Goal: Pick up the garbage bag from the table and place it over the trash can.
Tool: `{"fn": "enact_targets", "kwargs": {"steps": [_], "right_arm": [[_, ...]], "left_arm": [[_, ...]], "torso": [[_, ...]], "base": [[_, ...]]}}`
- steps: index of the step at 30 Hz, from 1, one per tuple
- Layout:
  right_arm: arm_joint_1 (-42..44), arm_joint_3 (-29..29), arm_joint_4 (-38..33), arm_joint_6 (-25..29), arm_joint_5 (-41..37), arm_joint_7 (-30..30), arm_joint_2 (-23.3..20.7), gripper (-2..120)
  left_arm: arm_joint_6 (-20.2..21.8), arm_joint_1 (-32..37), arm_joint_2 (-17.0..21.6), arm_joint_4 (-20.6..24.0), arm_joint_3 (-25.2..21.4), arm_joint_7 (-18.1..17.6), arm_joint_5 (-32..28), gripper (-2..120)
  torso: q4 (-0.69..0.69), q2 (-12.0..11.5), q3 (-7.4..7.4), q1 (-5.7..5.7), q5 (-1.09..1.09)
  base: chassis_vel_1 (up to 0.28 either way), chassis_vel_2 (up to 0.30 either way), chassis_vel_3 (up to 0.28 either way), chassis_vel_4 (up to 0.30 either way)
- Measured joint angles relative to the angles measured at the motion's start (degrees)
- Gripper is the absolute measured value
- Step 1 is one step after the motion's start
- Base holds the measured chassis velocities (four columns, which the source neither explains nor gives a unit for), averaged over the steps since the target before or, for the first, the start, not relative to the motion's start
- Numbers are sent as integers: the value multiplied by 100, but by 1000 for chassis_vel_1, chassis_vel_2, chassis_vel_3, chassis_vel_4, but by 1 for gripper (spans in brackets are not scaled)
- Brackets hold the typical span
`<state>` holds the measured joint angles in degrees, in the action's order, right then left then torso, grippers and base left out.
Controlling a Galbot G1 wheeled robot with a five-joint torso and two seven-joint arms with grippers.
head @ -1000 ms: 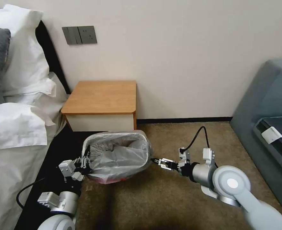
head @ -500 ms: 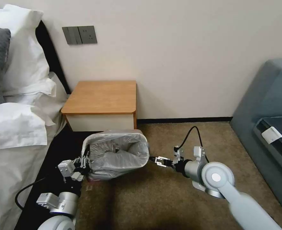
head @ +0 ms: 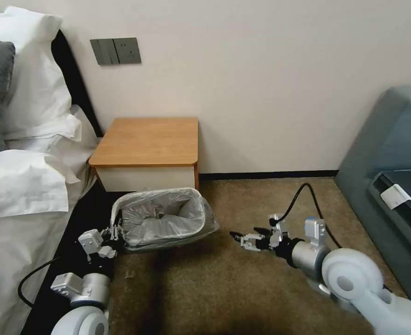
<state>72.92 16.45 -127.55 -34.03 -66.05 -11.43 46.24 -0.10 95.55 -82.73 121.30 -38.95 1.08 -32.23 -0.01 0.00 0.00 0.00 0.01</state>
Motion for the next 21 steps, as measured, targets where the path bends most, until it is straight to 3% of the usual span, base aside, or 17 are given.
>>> {"fn": "enact_targets", "kwargs": {"steps": [4,6,7,9,10,11,12,14,15,16,18,21], "right_arm": [[-370,-33,-532,282,5,259,-321,100],[-950,-388,-679,537,489,1176,-706,100],[-950,-388,-679,537,489,1176,-706,100],[-1707,-1097,-492,715,1228,2264,-942,98],[-1884,-1276,-436,744,1375,2413,-962,98],[-2560,-1964,-256,807,1806,2796,-971,92],[-2560,-1964,-256,807,1806,2796,-971,92],[-4016,-3522,163,822,2511,3039,-634,80],[-4340,-3875,312,822,2741,3055,-492,76],[-4340,-3875,312,822,2741,3055,-492,76],[-5048,-4587,786,599,3505,3097,18,65],[-5350,-4784,1147,208,4026,3275,392,54]], "left_arm": [[-8,57,33,8,39,34,327,9],[-49,109,80,-14,147,73,754,9],[-49,109,80,-14,147,73,754,9],[-70,126,114,-27,254,92,1053,9],[-73,127,116,-28,269,92,1092,9],[-77,122,121,-29,342,93,1277,9],[-77,122,121,-29,342,93,1277,9],[-78,102,110,-7,488,91,1632,9],[-78,99,102,7,519,90,1709,9],[-78,99,102,7,519,90,1709,9],[-78,102,68,40,603,93,1856,9],[-78,110,19,71,621,92,1879,9]], "torso": [[1,0,0,0,-2],[1,0,0,0,0],[1,0,0,0,0],[0,0,0,0,-2],[0,0,0,0,-2],[-1,0,0,0,0],[-1,0,0,0,0],[2,0,1,0,-1],[3,0,1,0,-1],[3,0,1,0,-1],[3,0,1,0,-1],[3,0,1,0,-2]], "base": [[0,0,0,0],[0,0,0,0],[0,0,0,0],[0,0,0,0],[0,0,0,0],[0,0,0,0],[0,0,0,0],[0,0,0,0],[0,0,0,0],[0,0,0,0],[0,0,0,0],[0,0,0,0]]}}
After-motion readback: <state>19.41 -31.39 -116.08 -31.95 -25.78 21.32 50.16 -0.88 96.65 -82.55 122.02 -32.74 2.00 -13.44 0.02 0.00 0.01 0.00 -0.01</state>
